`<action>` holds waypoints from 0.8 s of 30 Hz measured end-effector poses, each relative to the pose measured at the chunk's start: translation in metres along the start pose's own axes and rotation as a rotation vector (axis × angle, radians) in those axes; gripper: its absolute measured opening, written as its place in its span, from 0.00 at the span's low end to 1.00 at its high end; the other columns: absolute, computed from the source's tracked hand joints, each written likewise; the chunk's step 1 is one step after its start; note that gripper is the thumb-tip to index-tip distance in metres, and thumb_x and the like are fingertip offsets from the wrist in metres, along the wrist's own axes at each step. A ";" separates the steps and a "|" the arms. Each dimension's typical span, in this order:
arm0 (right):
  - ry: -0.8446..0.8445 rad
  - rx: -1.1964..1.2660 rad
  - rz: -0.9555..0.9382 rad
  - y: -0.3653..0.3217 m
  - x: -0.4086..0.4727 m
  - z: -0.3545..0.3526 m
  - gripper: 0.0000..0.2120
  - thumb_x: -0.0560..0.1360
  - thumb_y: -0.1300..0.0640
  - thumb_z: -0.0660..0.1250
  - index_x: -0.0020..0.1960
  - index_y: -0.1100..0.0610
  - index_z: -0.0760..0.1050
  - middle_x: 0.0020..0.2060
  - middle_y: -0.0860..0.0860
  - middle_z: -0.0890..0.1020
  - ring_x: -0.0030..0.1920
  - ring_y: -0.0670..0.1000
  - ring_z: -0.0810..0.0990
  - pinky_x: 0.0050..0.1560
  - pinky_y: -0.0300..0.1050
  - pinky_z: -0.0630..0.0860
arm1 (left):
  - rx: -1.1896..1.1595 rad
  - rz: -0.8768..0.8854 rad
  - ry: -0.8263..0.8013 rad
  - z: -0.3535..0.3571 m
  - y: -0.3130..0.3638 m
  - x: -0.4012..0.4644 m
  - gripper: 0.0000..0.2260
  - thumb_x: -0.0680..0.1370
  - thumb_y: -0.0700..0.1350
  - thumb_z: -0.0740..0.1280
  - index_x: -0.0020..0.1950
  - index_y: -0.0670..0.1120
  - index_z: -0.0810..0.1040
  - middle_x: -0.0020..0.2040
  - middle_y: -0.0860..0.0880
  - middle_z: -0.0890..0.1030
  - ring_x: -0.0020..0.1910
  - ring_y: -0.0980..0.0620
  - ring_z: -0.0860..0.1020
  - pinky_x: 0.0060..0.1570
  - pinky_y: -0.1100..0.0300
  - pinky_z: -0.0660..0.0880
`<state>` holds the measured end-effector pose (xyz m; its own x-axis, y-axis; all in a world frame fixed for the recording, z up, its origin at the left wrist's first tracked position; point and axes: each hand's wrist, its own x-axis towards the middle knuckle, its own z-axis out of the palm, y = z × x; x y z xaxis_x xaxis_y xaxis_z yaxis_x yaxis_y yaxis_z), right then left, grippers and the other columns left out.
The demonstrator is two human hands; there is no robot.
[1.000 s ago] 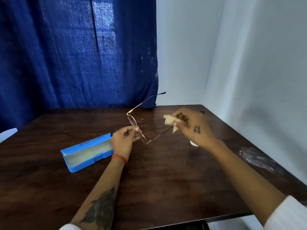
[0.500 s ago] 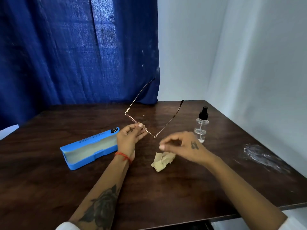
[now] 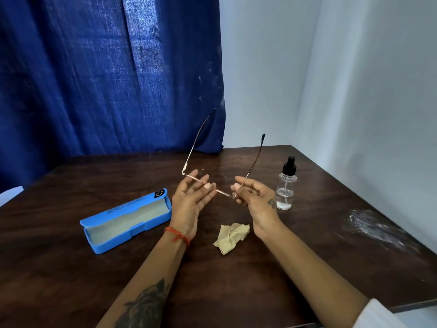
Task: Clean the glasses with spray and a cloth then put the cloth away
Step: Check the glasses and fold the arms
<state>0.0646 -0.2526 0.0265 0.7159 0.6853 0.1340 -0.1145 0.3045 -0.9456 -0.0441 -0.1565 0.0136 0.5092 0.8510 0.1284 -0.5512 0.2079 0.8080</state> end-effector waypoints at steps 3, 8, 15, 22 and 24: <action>0.064 0.020 -0.026 0.000 0.004 -0.006 0.12 0.70 0.70 0.70 0.51 0.58 0.76 0.36 0.56 0.82 0.29 0.45 0.77 0.30 0.33 0.75 | -0.082 -0.018 -0.044 0.000 0.006 0.000 0.14 0.76 0.35 0.59 0.61 0.46 0.72 0.58 0.43 0.79 0.54 0.45 0.80 0.52 0.52 0.78; 0.069 -0.032 -0.108 0.000 0.008 -0.017 0.09 0.70 0.70 0.70 0.46 0.59 0.76 0.34 0.56 0.82 0.29 0.42 0.79 0.28 0.33 0.74 | 0.047 0.018 0.024 -0.001 0.011 0.001 0.12 0.80 0.47 0.57 0.53 0.44 0.78 0.52 0.44 0.82 0.51 0.49 0.82 0.50 0.56 0.80; -0.123 -0.409 -0.349 -0.006 0.011 -0.037 0.11 0.69 0.68 0.72 0.48 0.57 0.81 0.38 0.52 0.84 0.30 0.38 0.79 0.31 0.30 0.74 | 0.244 0.060 -0.009 -0.009 0.015 0.000 0.08 0.76 0.42 0.63 0.51 0.43 0.80 0.41 0.49 0.83 0.49 0.51 0.82 0.50 0.60 0.79; -0.292 -0.996 -0.764 -0.008 0.014 -0.052 0.09 0.67 0.66 0.74 0.47 0.58 0.83 0.38 0.52 0.86 0.38 0.41 0.79 0.43 0.22 0.70 | 0.279 0.012 -0.107 -0.011 0.021 -0.001 0.08 0.74 0.35 0.65 0.51 0.40 0.80 0.49 0.41 0.82 0.49 0.48 0.81 0.47 0.64 0.79; -0.325 -1.057 -0.800 -0.014 0.016 -0.055 0.10 0.66 0.68 0.74 0.46 0.59 0.83 0.37 0.52 0.86 0.37 0.44 0.79 0.42 0.23 0.69 | 0.349 -0.017 -0.149 -0.015 0.024 -0.001 0.07 0.73 0.37 0.67 0.49 0.42 0.82 0.46 0.47 0.84 0.45 0.51 0.82 0.44 0.65 0.79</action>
<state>0.1154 -0.2827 0.0255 0.1280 0.7302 0.6712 0.9327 0.1414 -0.3317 -0.0675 -0.1447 0.0239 0.6210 0.7642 0.1743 -0.2963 0.0230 0.9548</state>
